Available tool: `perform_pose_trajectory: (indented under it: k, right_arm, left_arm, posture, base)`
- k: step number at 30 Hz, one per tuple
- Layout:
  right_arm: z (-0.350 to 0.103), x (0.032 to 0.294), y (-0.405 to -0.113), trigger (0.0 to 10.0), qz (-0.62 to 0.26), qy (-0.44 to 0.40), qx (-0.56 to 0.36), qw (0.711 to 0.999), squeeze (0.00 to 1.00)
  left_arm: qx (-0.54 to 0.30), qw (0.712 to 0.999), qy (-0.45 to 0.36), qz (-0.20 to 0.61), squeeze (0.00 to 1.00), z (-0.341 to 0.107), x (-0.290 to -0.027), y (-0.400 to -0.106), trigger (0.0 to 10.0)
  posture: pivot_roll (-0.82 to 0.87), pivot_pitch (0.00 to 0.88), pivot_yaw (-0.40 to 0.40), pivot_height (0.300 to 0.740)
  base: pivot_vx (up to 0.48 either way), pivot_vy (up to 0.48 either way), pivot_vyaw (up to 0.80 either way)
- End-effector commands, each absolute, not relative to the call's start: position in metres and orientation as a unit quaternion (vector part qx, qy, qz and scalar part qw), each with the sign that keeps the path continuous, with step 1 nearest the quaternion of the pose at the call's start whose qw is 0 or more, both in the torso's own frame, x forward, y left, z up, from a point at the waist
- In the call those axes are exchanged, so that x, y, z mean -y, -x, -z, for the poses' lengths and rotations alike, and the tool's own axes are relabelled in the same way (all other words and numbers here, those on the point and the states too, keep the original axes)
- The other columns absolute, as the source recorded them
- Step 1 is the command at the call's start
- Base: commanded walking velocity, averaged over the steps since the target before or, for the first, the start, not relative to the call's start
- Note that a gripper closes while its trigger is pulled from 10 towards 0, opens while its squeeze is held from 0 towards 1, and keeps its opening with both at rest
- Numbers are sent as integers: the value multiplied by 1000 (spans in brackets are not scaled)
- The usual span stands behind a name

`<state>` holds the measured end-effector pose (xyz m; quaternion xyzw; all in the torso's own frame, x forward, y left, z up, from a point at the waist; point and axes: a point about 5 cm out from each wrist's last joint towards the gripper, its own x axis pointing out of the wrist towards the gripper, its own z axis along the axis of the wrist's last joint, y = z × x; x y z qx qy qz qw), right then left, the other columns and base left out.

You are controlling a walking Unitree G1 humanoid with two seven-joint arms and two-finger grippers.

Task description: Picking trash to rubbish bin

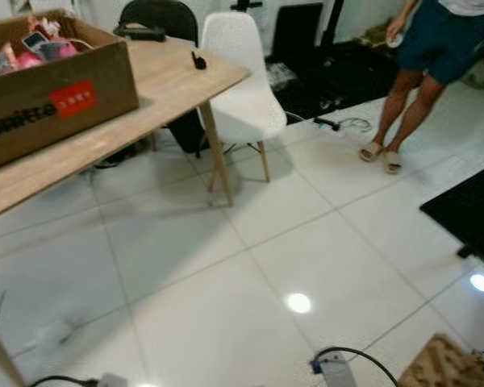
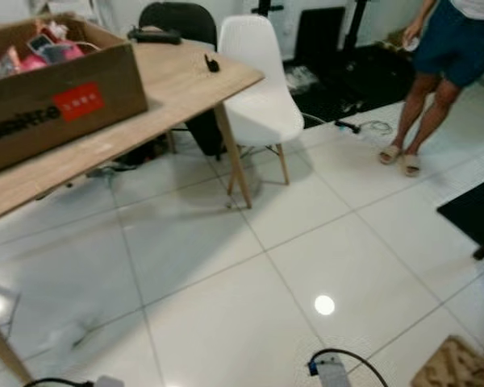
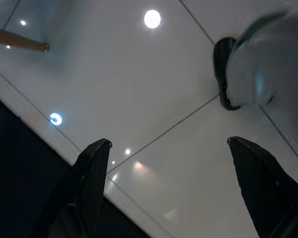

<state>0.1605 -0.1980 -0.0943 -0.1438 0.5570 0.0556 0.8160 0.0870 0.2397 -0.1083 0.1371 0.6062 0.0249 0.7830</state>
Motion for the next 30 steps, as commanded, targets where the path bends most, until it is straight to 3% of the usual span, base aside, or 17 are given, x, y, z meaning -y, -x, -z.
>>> perform_pose_trajectory:
  k: [1, 10, 22, 30]
  right_arm:
    - [98, 196, -153, 10000, -76, 156, -567, 806, 0]
    - [100, 196, -147, 10000, -90, 169, -574, 796, 0]
    - [99, 193, -150, 10000, -128, 199, -573, 784, 0]
    - [92, 184, -169, 10000, -130, 191, -550, 803, 0]
  left_arm:
    - [-616, 775, -128, -61, 0, 107, -253, -76, 10000]
    - [-617, 772, -121, -89, 0, 104, -267, -71, 10000]
    - [-606, 783, -106, -94, 0, 105, -260, -78, 10000]
    - [-622, 772, -105, -72, 0, 110, -247, -69, 10000]
  posture:
    - [205, 86, -39, 740]
    - [191, 61, -47, 740]
    - [234, 69, -75, 740]
    - [210, 61, -74, 740]
  base:
    - [0, 0, -800]
    - [0, 0, -800]
    - [0, 0, -800]
    - [0, 0, -800]
